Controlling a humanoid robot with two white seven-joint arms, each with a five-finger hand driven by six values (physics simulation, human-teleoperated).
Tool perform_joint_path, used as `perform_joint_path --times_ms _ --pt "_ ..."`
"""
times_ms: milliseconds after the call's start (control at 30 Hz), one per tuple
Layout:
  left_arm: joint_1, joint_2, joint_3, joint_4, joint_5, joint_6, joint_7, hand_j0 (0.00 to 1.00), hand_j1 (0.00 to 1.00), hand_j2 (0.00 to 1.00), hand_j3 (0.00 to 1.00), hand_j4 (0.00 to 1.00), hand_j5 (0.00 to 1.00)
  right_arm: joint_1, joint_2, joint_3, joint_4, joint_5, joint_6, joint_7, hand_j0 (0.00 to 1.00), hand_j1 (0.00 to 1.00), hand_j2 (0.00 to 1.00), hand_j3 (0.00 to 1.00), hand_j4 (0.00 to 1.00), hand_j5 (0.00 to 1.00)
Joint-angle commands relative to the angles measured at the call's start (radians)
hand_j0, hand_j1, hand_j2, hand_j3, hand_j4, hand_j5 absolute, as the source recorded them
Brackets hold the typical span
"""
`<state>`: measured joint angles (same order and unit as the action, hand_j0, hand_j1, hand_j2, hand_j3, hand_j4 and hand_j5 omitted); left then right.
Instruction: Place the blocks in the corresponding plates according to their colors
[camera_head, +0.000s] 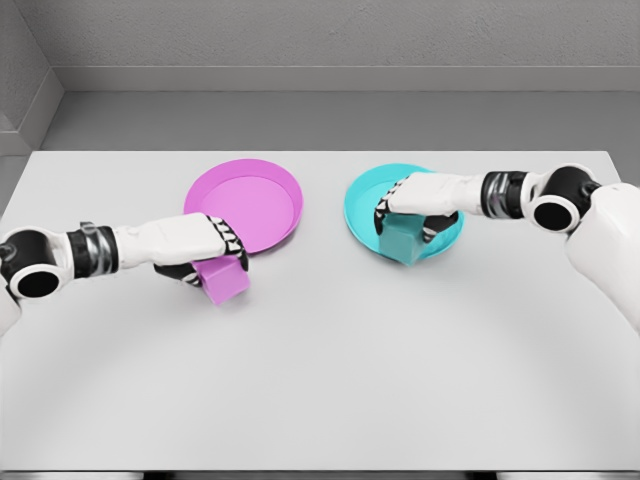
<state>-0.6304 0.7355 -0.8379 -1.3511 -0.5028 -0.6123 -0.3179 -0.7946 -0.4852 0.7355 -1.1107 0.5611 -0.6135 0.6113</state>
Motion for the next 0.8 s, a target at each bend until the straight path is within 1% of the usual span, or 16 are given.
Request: perform_joint_path --times_ms 0,133,233,267,400,500,633,767 --pt "-0.003 0.004 0.003 0.012 0.007 0.001 0.002 0.62 0.62 0.62 0.62 0.62 0.62 -0.002 0.022 -0.001 0.035 -0.004 0.003 0.000 0.56 0.56 0.56 0.56 0.56 0.56" --pt "-0.020 0.004 0.003 0.036 0.015 0.001 0.000 0.63 0.63 0.63 0.63 0.63 0.63 -0.028 0.048 -0.001 0.078 -0.004 0.003 0.000 0.56 0.56 0.56 0.56 0.56 0.56" --pt "-0.032 0.004 0.005 0.053 0.015 0.001 0.000 0.63 0.63 0.63 0.63 0.63 0.63 -0.041 0.050 -0.001 0.088 -0.004 0.003 0.000 0.56 0.56 0.56 0.56 0.56 0.56" --pt "-0.038 0.004 0.005 0.064 0.015 0.001 0.000 0.63 0.63 0.63 0.63 0.63 0.63 -0.043 0.060 -0.001 0.092 -0.004 0.003 0.000 0.56 0.56 0.56 0.56 0.56 0.56" --pt "-0.067 0.002 0.005 0.095 0.015 0.001 0.000 0.63 0.63 0.63 0.63 0.63 0.63 -0.069 0.091 -0.001 0.149 -0.004 0.003 0.000 0.56 0.56 0.56 0.56 0.56 0.56" --pt "-0.086 0.002 0.005 0.116 0.015 0.001 0.000 0.63 0.63 0.63 0.63 0.63 0.63 -0.098 0.109 -0.001 0.209 -0.004 0.003 0.000 0.56 0.56 0.56 0.56 0.56 0.56" --pt "-0.112 -0.008 0.005 0.162 0.015 0.001 0.000 0.63 0.63 0.63 0.63 0.63 0.63 -0.114 0.117 -0.002 0.258 -0.004 0.003 0.000 0.57 0.57 0.57 0.57 0.57 0.57" --pt "-0.143 -0.018 0.005 0.222 0.013 0.001 0.000 0.63 0.63 0.63 0.63 0.63 0.63 -0.120 0.120 -0.021 0.267 -0.004 0.003 0.000 0.58 0.58 0.58 0.58 0.58 0.58"
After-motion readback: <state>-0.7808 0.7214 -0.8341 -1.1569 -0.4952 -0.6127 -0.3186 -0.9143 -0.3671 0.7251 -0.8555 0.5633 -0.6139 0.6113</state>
